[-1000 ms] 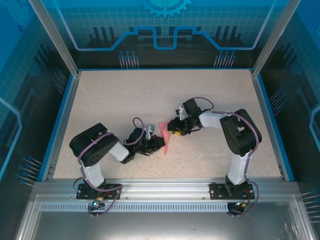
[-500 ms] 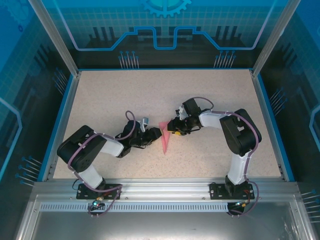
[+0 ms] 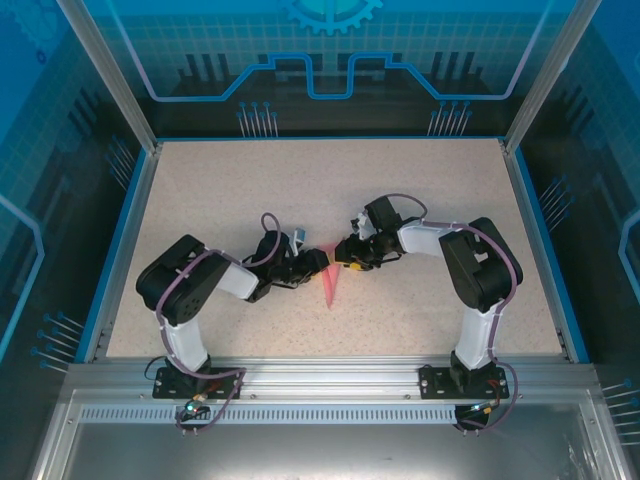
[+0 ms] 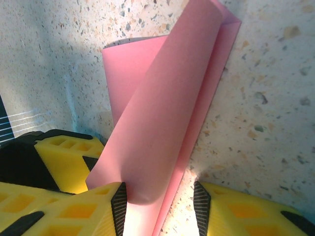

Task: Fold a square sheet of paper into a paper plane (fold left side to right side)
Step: Fold the wing for the fifth time at the center of the table.

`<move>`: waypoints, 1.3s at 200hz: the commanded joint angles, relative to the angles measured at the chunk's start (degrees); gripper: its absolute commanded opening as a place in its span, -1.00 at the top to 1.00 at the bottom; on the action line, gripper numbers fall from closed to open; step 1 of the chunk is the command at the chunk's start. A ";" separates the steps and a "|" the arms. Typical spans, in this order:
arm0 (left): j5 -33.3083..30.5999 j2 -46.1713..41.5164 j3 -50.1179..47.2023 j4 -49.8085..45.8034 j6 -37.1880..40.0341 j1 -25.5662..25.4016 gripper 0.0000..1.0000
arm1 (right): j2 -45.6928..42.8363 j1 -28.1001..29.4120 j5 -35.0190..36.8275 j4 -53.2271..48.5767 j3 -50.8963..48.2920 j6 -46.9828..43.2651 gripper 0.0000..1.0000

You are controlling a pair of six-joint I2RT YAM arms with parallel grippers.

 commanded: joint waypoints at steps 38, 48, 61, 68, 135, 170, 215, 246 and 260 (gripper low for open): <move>2.05 2.20 1.87 0.47 1.77 0.54 0.91 | 1.16 1.22 0.78 -1.94 0.57 -0.06 0.10; 1.94 1.75 1.86 -0.65 2.51 0.78 0.99 | 0.32 0.80 0.32 -1.34 0.59 -0.03 0.07; 1.85 1.07 1.66 -1.67 3.36 1.22 1.00 | -1.11 0.09 -0.08 -0.49 0.64 0.13 0.04; 1.69 0.66 1.54 -2.41 3.86 1.34 1.00 | -1.90 -0.28 -0.17 -0.17 0.72 0.14 0.01; 1.99 -0.18 2.30 -5.32 7.10 2.37 1.00 | -2.39 -1.19 -1.55 1.72 3.54 2.20 -0.41; 2.59 0.84 3.32 -5.68 7.94 2.52 1.00 | 0.01 -1.04 -2.56 2.47 5.47 3.03 -0.45; 2.85 1.82 3.81 -5.65 8.11 2.57 1.00 | 2.80 -0.67 -2.36 0.98 7.68 2.64 -0.47; 2.64 1.99 3.81 -5.92 8.03 2.67 1.00 | 3.54 -0.60 -0.66 -1.25 8.54 1.73 -0.52; 2.68 1.99 3.87 -6.00 8.03 2.73 1.00 | 3.82 -0.56 -0.52 -1.27 8.63 1.56 -0.53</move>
